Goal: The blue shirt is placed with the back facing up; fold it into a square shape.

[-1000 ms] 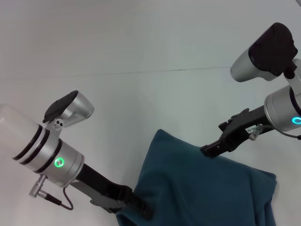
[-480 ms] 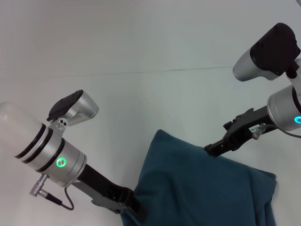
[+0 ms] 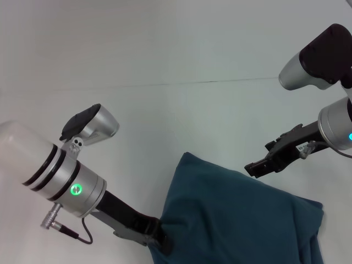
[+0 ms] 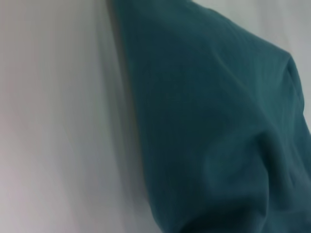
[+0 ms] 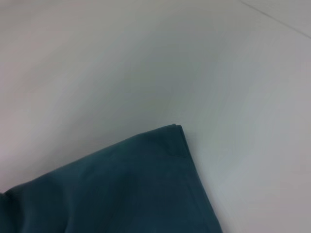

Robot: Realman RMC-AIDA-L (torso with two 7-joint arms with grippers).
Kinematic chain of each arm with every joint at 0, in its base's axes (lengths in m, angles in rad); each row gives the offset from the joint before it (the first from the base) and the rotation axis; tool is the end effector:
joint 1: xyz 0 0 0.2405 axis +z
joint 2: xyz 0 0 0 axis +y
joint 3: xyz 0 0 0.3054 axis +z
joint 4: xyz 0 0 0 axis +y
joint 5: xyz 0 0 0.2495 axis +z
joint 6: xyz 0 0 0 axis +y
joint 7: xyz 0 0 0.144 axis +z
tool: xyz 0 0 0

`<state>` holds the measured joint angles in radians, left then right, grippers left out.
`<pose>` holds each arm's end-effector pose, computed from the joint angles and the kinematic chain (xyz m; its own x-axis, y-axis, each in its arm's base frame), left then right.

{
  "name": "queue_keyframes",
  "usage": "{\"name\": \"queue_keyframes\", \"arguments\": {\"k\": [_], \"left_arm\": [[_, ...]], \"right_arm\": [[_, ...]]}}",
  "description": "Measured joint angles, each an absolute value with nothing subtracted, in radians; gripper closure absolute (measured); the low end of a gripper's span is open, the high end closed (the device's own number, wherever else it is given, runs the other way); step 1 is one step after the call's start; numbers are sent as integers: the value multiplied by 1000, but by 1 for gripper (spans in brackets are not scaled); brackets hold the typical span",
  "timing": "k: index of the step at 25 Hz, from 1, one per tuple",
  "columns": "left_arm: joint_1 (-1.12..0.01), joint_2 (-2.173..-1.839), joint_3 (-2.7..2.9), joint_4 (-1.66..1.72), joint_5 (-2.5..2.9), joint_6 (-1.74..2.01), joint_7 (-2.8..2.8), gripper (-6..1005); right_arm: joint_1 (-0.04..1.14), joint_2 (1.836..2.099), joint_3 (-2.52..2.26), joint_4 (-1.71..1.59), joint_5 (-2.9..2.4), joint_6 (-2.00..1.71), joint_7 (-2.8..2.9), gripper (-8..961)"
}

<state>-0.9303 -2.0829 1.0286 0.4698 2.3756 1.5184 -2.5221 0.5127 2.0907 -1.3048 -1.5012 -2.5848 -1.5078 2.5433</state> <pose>-0.2238 0.4208 -0.1081 0.3871 0.8978 -0.2102 0.9197 -0.3920 0.0193 0.2054 0.4147 0.0127 0.7651 -0.6424 0.0434 -0.5386 -0.6755 -0.5036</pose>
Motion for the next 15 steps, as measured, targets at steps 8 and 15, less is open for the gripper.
{"name": "queue_keyframes", "arguments": {"k": [8, 15], "left_arm": [[-926, -2058, 1003, 470, 2375, 1514, -2513, 950], [-908, -2001, 928, 469, 2382, 1510, -2500, 950]], "right_arm": [[510, 2091, -1278, -1498, -2585, -1522, 2543, 236], [508, 2091, -1272, -1500, -2585, -1536, 2534, 230]]}}
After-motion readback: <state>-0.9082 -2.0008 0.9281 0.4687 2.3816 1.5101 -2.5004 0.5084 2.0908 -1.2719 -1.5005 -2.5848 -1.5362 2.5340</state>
